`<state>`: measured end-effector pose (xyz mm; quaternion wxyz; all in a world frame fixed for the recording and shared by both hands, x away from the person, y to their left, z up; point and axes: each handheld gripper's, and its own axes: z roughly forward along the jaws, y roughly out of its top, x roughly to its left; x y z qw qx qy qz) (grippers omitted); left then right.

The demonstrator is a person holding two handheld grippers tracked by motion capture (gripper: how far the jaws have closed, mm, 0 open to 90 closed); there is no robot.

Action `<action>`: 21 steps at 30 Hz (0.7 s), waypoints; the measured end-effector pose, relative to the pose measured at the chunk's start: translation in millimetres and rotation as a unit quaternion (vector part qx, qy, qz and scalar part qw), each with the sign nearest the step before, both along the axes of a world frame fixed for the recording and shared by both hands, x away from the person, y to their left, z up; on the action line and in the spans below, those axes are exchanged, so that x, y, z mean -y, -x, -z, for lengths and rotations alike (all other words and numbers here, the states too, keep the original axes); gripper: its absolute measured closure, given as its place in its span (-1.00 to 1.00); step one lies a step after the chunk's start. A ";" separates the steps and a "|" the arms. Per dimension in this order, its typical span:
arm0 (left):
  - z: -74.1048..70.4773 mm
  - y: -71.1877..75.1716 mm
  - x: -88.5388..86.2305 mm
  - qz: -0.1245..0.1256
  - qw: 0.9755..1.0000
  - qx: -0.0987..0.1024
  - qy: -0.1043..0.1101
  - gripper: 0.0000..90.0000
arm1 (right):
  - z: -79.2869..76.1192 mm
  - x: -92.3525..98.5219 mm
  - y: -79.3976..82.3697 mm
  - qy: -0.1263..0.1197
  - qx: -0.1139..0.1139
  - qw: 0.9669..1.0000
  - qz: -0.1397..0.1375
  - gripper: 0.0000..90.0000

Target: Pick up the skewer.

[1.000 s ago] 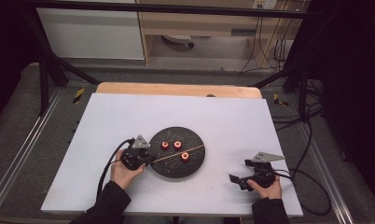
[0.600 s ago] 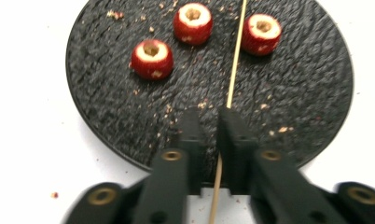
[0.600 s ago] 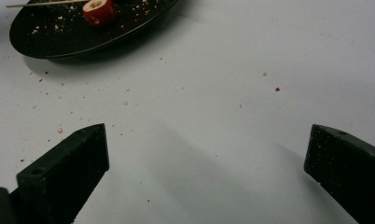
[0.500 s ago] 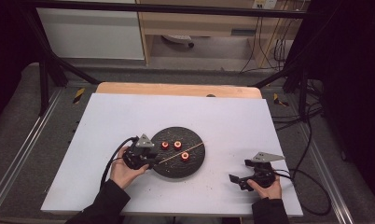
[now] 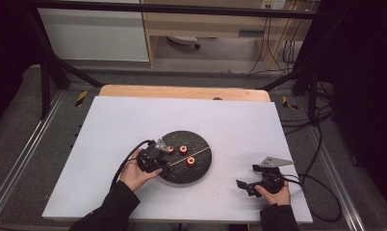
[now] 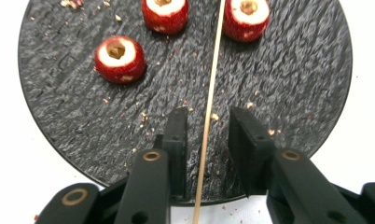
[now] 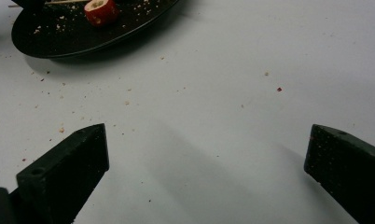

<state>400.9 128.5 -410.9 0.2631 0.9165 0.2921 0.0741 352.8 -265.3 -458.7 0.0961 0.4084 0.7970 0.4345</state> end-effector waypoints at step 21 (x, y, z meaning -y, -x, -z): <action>4.0 -3.7 13.7 0.015 0.999 0.002 -0.040 0.94 | -0.1 0.0 0.1 -0.001 -0.001 1.000 -0.001 -0.98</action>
